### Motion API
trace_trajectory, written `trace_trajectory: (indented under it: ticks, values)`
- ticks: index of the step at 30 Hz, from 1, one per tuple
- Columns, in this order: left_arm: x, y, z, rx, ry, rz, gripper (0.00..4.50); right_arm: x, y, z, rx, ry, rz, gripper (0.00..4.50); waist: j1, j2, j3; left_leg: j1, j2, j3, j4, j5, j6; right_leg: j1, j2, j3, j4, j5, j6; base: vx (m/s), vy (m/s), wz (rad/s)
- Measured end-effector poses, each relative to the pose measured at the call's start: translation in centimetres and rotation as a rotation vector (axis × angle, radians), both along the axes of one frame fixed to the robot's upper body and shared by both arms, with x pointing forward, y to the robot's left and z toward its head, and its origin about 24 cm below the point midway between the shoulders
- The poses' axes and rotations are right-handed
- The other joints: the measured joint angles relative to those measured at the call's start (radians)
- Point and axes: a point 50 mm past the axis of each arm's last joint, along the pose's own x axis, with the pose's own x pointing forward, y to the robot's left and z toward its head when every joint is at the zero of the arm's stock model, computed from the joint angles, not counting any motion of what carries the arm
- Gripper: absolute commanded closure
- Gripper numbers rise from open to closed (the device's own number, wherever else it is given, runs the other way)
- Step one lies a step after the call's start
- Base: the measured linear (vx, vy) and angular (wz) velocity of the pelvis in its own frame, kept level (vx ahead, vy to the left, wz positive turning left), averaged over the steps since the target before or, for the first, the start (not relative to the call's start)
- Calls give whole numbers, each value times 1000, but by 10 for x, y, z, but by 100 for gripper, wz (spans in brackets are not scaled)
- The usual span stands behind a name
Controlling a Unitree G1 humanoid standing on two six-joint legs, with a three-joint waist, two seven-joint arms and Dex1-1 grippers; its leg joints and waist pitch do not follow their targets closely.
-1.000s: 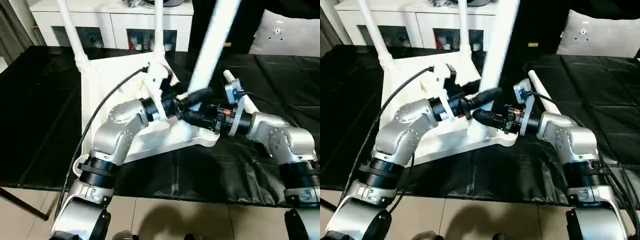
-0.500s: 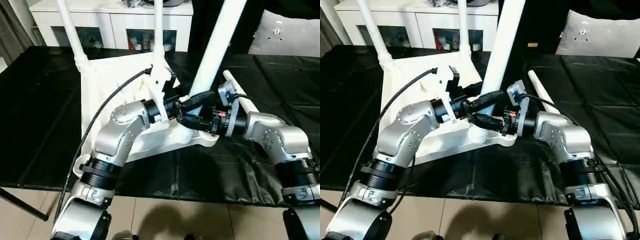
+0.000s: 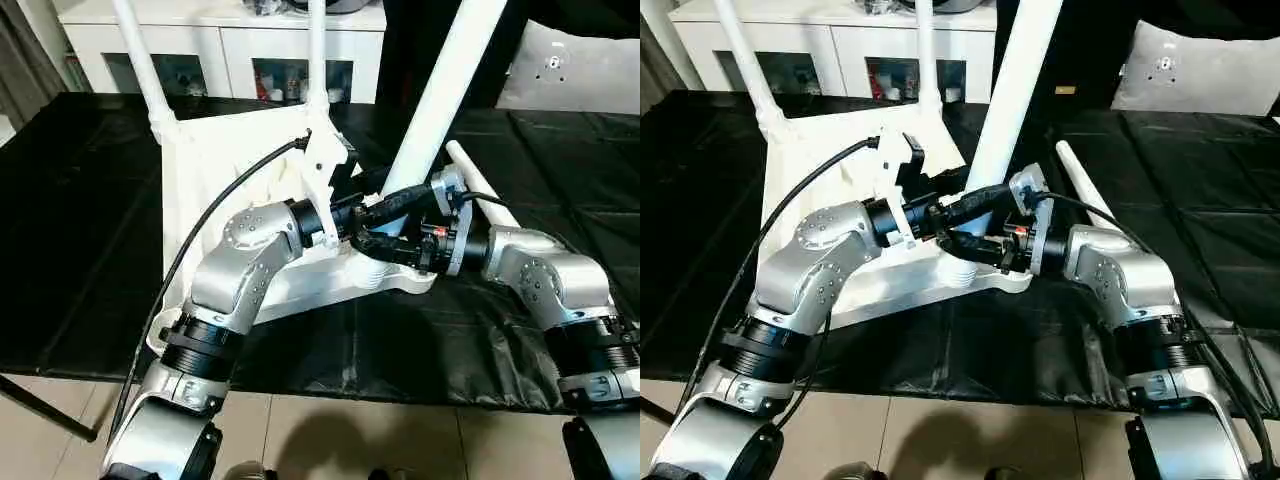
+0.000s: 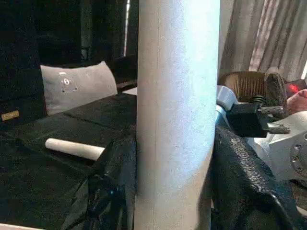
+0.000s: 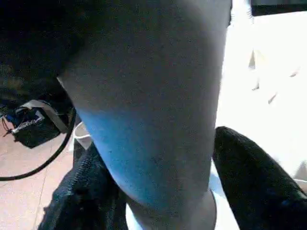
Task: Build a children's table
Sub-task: Insert table leg to table base
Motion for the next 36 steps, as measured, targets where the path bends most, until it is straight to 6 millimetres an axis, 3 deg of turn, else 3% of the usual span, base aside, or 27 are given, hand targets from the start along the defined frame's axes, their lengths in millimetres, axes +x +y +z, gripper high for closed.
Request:
trace_trajectory:
  ticks: [6, 16, 17, 18, 26, 36]
  values:
    - [0, -1, -1, 13, -4, 3, 265, 0, 1, 0, -9, -7, 12, 234, 0, 0, 0, 0, 0, 0, 0, 0, 0, 0, 0, 0, 1, 0, 0, 0, 0, 0]
    - [0, -1, -2, -1, 37, 5, 265, 0, 2, -1, -20, -19, 18, 253, 0, -1, 0, 0, 0, 0, 0, 0, 0, 0, 0, 0, 1, 0, 0, 0, 0, 0]
    - [0, -1, -2, -8, 50, 4, 209, 0, 2, -1, -19, -18, 18, 254, -1, -1, 0, 0, 0, 0, 0, 0, 0, 0, 0, 0, 1, 0, 0, 0, 0, 0]
    - [0, -1, -3, -16, 65, 3, 195, 0, 3, -1, -18, -19, 18, 254, -1, -1, 0, 0, 0, 0, 0, 0, 0, 0, 0, 0, 2, 0, 0, 0, 0, 0]
    - [-4, 1, -2, -177, 180, -44, 151, 1, 3, 2, -2, -56, 7, 257, 0, -1, 0, 0, 0, 0, 1, 0, 0, 0, 0, 0, 2, 0, 0, 0, 0, 0]
    - [-11, -1, 16, -291, 153, -111, 48, 3, 1, -10, -23, -1, -52, 259, 0, -2, 0, 0, 0, 0, 1, 0, 0, 0, 0, 1, 2, 0, 0, 0, 0, 0]
